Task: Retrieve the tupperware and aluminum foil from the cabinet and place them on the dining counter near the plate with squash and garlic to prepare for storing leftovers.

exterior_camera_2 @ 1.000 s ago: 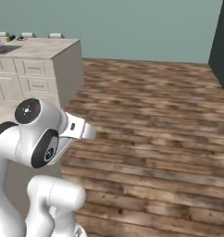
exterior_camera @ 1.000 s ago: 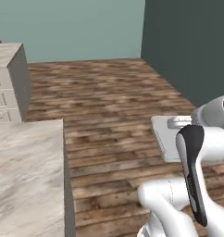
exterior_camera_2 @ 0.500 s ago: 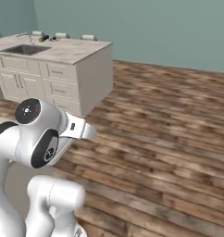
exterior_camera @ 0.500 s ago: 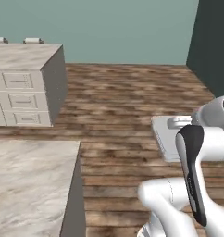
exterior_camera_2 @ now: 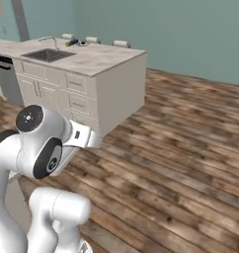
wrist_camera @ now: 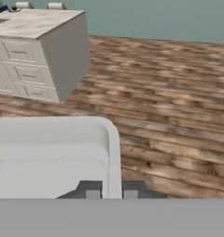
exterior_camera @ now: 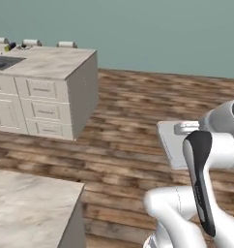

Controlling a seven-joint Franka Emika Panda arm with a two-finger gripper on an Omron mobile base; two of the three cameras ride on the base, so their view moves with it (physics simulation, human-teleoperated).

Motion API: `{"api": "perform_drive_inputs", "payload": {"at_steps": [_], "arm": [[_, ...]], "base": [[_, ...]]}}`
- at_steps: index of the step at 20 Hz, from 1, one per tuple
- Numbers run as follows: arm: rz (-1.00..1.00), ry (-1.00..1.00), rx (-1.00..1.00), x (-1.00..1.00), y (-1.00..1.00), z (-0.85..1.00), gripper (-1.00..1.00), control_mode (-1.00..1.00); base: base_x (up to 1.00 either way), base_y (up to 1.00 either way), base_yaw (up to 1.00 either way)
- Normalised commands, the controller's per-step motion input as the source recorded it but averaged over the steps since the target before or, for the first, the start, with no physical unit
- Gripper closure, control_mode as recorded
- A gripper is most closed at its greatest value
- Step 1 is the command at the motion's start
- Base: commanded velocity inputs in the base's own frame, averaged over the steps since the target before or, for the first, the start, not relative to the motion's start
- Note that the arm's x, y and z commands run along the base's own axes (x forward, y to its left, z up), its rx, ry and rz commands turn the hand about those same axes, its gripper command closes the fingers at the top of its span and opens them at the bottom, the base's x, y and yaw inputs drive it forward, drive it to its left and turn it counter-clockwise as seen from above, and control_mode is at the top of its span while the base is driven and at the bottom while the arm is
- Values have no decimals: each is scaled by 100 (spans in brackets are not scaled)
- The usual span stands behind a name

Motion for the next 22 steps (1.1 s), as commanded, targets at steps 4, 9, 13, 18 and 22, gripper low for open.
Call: {"api": "perform_drive_inputs", "payload": {"at_steps": [4,9,13,18,22], "arm": [[0,0,0,0,0,0,100,100],[0,0,0,0,0,0,100,100],[0,0,0,0,0,0,100,100],[0,0,0,0,0,0,100,100],[0,0,0,0,0,0,100,100]], "base": [[100,-72,11],[100,-40,-12],[100,0,-37],[100,0,-39],[100,2,-28]]}}
